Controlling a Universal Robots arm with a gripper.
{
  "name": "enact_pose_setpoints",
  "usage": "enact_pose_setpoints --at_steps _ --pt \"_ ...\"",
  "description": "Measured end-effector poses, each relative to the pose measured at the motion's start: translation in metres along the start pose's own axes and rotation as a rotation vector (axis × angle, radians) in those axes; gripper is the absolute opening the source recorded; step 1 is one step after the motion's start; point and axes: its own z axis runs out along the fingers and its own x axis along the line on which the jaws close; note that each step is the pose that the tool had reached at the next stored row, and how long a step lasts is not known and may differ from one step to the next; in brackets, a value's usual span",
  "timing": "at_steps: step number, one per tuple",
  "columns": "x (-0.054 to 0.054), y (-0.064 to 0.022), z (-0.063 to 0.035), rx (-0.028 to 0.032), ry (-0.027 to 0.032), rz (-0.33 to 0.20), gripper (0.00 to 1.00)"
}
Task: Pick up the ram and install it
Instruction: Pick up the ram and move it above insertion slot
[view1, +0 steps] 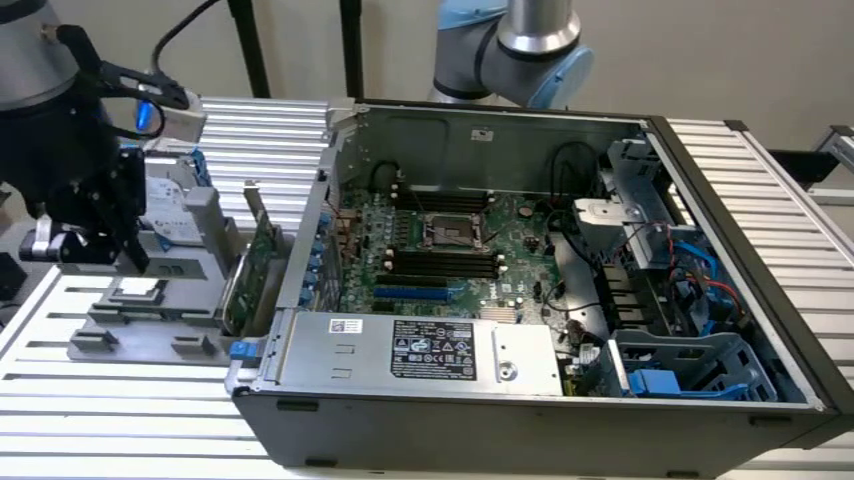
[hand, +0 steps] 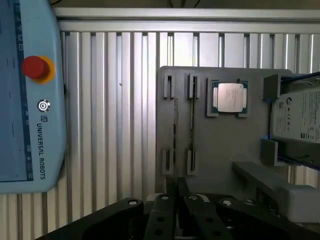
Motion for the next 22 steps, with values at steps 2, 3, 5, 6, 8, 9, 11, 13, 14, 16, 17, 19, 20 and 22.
enact_pose_setpoints --at_steps 2,3,5,6,8,9,11,13,14,16,17,19,20,22 --pt "0.0 -0.0089 -0.0094 -0.0001 0.0002 0.0 0.0" --pt "0.0 -0.0133 -0.0139 0.0001 0.0 0.0 0.0" --pt "0.0 -0.0222 -0.0232 0.0 0.0 0.0 0.0" --pt "0.0 -0.0264 -0.0276 0.0 0.0 0.0 0.0" --pt "0.0 -0.0353 -0.0368 0.0 -0.0004 0.0 0.0" --pt "-0.001 -0.0397 -0.0409 0.0001 -0.0009 0.0 0.0" --pt "-0.001 -0.049 -0.0466 0.0001 -0.0016 0.0 0.0" --pt "-0.001 -0.0579 -0.0495 0.0 -0.0017 0.0 0.0" --pt "-0.001 -0.0624 -0.0506 0.0 -0.0018 0.0 0.0" --pt "-0.001 -0.0716 -0.0521 0.0001 -0.0019 0.0 0.0" --pt "-0.001 -0.0759 -0.0528 0.0 -0.002 0.0 0.0" --pt "-0.001 -0.0852 -0.0541 0.0 -0.0019 0.0 0.0" --pt "-0.001 -0.0896 -0.0546 0.0 -0.0019 0.0 0.0" --pt "-0.001 -0.0988 -0.0555 0.0 -0.0019 0.0 0.0"
